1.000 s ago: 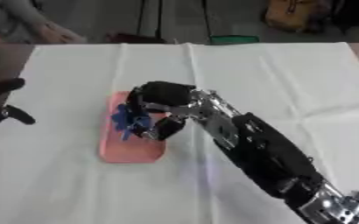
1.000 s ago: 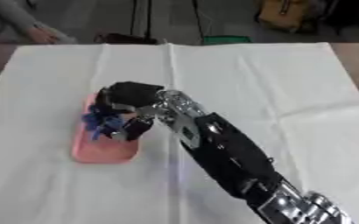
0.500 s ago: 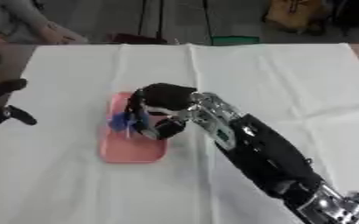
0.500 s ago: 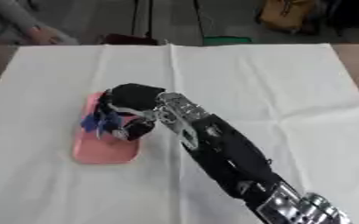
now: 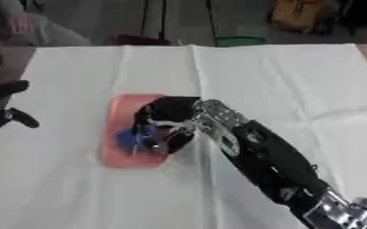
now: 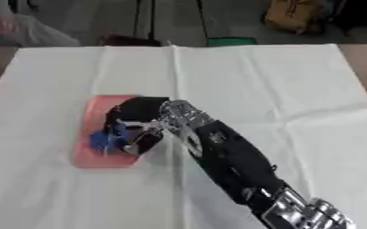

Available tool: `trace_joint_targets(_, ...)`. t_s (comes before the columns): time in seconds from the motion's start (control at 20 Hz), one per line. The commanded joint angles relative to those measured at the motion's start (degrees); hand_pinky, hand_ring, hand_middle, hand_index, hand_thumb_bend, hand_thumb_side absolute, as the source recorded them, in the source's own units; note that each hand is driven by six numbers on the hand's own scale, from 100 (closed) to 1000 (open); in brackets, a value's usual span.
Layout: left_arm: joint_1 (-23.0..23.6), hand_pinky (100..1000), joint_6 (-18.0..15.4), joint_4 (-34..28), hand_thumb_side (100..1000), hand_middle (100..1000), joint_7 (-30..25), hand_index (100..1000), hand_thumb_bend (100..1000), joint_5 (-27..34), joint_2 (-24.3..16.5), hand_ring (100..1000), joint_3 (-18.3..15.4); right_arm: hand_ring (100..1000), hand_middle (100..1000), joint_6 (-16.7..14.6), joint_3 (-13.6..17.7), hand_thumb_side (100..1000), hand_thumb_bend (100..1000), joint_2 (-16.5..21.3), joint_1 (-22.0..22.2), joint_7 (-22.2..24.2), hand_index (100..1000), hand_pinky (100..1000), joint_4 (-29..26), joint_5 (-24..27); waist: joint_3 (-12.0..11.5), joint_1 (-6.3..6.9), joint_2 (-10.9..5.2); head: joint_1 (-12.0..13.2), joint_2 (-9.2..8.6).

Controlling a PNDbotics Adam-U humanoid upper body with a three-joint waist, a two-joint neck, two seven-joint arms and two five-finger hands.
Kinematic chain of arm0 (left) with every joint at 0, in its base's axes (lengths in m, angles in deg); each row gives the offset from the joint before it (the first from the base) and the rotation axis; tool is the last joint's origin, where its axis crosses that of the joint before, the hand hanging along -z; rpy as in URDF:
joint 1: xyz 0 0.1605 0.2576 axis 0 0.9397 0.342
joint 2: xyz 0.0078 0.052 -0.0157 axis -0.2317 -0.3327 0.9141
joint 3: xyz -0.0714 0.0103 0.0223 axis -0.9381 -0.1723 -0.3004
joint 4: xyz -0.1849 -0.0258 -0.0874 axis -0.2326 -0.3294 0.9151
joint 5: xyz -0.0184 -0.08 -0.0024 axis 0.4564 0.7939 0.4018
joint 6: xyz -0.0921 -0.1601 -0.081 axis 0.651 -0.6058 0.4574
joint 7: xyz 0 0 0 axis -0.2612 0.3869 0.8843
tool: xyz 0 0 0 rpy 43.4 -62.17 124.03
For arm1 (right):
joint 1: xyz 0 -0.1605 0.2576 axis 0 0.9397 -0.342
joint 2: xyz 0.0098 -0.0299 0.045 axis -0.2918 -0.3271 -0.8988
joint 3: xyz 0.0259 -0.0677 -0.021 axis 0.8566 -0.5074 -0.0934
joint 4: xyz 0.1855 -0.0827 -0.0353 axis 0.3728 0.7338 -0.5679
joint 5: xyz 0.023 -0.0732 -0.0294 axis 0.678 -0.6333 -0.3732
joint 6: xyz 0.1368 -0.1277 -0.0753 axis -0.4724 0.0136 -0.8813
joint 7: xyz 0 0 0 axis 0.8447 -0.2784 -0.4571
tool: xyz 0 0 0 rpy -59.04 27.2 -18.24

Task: Pick up objects on the table and place them in the box.

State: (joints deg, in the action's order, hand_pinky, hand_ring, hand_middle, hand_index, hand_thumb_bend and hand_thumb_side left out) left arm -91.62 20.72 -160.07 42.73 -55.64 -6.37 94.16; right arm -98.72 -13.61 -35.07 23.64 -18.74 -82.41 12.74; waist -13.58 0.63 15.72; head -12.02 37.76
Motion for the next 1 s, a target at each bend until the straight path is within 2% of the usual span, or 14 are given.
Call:
trace_joint_targets(0.05,-0.3,529,0.0,-1.2,735,963,0.1,979,132,0.1,-0.5,844,-0.3,741,787,2.7,1.5,414,100,0.9,-1.3,-3.7,858,726,-2.5,1.1,0.1,0.3,-1.18,0.3,-0.65)
trace_joint_targets(0.25,-0.2,528,0.0,-1.2,737,963,0.3,979,132,0.1,-0.5,845,-0.3,731,784,7.7,2.3,430,100,1.6,-1.4,-9.3,862,705,-3.7,2.3,0.4,0.39,-1.21,0.4,-0.58)
trace_joint_targets(0.5,-0.1,527,-0.1,-1.2,736,962,0.4,979,133,0.0,-0.5,845,-0.4,727,782,10.0,2.6,379,100,2.5,-1.1,-10.3,861,701,-4.6,3.4,0.8,0.45,-1.3,0.6,-0.55)
trace_joint_targets(0.6,0.0,526,-0.1,-1.2,737,962,0.6,978,133,0.0,-0.6,845,-0.4,702,756,10.7,3.1,401,100,3.3,-1.0,-10.0,848,677,-5.8,5.2,1.2,0.4,-1.45,0.7,-0.52)
trace_joint_targets(0.65,0.0,526,0.0,-1.2,737,962,0.6,978,133,0.0,-0.6,845,-0.5,702,756,11.0,3.5,401,100,4.1,-0.9,-9.7,848,677,-6.7,7.4,1.6,0.39,-1.56,1.0,-0.52)
trace_joint_targets(0.7,0.1,526,0.0,-1.2,737,961,0.6,978,133,0.0,-0.7,845,-0.5,678,731,11.3,4.0,477,100,4.8,-0.7,-9.1,833,652,-7.4,10.0,1.9,0.35,-1.68,1.2,-0.49)
trace_joint_targets(0.75,0.2,526,0.0,-1.2,737,961,0.7,978,133,0.0,-0.8,845,-0.5,678,731,11.8,4.7,477,100,5.6,-0.4,-8.3,833,652,-8.0,13.4,2.1,0.3,-1.83,1.3,-0.43)
trace_joint_targets(0.8,0.3,526,0.1,-1.2,738,962,0.7,979,135,-0.1,-0.9,845,-0.5,663,715,12.6,5.4,527,100,6.4,-0.1,-7.5,824,634,-8.6,16.4,2.3,0.26,-1.93,1.4,-0.43)
trace_joint_targets(0.85,0.4,526,0.1,-1.2,738,962,0.8,979,135,-0.1,-0.9,845,-0.6,663,715,13.6,6.0,527,100,7.0,0.1,-6.7,824,634,-9.2,19.3,2.5,0.22,-2.01,1.5,-0.44)
trace_joint_targets(0.9,0.5,525,0.2,-1.2,739,962,1.0,979,136,-0.2,-0.9,845,-0.7,647,697,14.7,7.0,583,100,7.8,0.4,-6.2,814,613,-10.1,22.3,2.9,0.24,-2.13,1.7,-0.56)
trace_joint_targets(0.95,0.7,525,0.2,-1.2,739,962,1.1,979,136,-0.3,-1.0,845,-0.8,647,697,15.8,7.8,583,100,8.6,0.8,-5.8,814,613,-11.3,25.3,3.4,0.27,-2.22,1.9,-0.64)
trace_joint_targets(1.0,0.9,524,0.3,-1.2,741,964,1.3,979,138,-0.4,-1.0,846,-1.0,635,686,17.5,8.8,631,100,10.1,1.2,-5.8,804,596,-12.8,27.2,4.1,0.29,-2.34,2.2,-0.65)
